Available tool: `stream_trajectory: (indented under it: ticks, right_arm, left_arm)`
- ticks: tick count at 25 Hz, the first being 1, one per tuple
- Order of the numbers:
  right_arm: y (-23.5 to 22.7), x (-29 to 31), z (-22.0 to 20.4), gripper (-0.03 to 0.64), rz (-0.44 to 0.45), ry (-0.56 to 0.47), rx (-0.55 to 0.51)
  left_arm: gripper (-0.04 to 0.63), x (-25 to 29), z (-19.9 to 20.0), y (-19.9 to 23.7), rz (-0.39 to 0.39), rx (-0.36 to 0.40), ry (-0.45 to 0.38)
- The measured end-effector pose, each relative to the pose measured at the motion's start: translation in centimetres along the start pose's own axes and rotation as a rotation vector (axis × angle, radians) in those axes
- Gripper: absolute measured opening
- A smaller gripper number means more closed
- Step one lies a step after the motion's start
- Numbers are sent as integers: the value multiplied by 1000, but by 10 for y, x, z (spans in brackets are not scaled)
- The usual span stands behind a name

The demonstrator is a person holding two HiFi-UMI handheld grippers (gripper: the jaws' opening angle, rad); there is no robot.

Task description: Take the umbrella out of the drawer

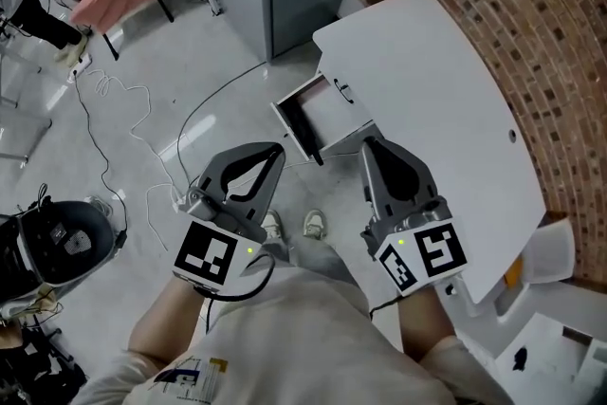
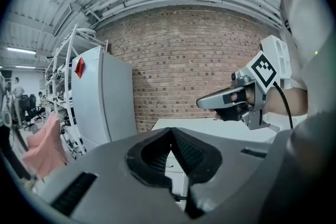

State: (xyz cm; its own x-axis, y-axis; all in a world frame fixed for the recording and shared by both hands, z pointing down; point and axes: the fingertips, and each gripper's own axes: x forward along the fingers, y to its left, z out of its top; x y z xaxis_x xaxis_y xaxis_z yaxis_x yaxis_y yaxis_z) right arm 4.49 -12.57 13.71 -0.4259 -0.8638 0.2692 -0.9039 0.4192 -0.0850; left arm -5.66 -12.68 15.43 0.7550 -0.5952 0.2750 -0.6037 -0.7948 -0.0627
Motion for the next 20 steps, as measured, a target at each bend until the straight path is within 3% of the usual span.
stream_trajectory:
  ticks: [8,11,20]
  right_arm:
    - [-31,42,-48,15,-6,63,63]
    - [-44,61,-74,92,-14,100,71]
    - [-86,120,-170,133,-47,213,97]
  left_arm:
    - [8,45,-33,17,3,-16,41]
    - [8,63,-52,27,10,-35,52]
    - [8,117,-126,48,12,-34,121]
